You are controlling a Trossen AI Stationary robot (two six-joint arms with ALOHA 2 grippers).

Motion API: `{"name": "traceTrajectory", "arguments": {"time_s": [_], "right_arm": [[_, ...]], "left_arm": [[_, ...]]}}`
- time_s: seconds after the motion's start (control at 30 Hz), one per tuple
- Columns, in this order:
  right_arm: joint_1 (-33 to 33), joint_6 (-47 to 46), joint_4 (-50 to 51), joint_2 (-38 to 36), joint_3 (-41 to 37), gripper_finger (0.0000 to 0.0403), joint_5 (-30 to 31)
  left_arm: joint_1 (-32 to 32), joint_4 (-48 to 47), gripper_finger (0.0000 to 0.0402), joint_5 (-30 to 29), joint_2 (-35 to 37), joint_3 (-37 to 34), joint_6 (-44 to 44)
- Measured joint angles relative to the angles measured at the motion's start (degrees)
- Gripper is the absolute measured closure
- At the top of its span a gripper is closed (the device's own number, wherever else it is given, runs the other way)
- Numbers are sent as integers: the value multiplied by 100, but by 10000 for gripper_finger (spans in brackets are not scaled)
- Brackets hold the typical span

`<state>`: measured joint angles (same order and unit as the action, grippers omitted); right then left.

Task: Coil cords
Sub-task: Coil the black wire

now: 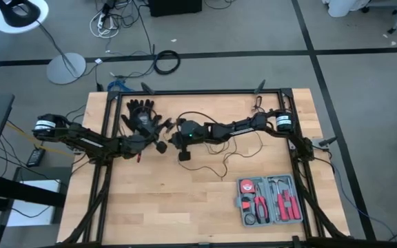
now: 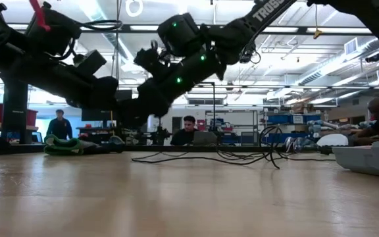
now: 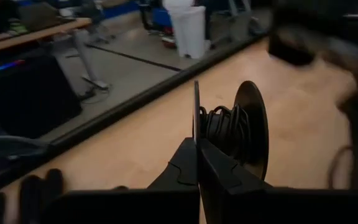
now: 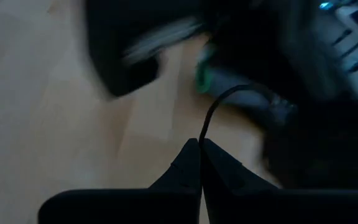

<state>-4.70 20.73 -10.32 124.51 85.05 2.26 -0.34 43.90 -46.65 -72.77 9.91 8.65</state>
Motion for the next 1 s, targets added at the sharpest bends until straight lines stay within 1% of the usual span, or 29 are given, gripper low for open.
{"name": "traceTrajectory", "arguments": {"time_s": [0.03, 0.13, 0.27, 0.47, 0.53, 0.63, 0.7, 0.83, 1.0], "right_arm": [[-17, 23, 40, -50, 5, 403, 66], [-74, 57, 237, -148, 5, 403, 95], [-160, 55, 572, -313, -2, 403, 195], [-252, 34, 949, -583, 1, 403, 514], [-276, -8, 1074, -662, 3, 403, 724], [-337, -131, 1520, -748, 3, 403, 1229], [-398, -276, 1815, -763, 3, 403, 1392], [-487, -522, 2101, -763, -3, 403, 1417], [-491, -901, 1926, -771, -383, 403, 1365]], "left_arm": [[0, -30, 401, 156, 0, 11, 59], [0, -188, 401, 376, 0, 9, 125], [0, -321, 401, 394, 2, 6, 252], [0, -362, 401, 504, 2, 5, 258], [0, -329, 401, 516, 2, 7, 260], [-3, -269, 401, 532, 4, 6, 365], [-5, -114, 402, 545, 9, 5, 384], [-12, 275, 401, 700, 13, 5, 359], [-13, 642, 401, 710, 13, 2, 338]]}}
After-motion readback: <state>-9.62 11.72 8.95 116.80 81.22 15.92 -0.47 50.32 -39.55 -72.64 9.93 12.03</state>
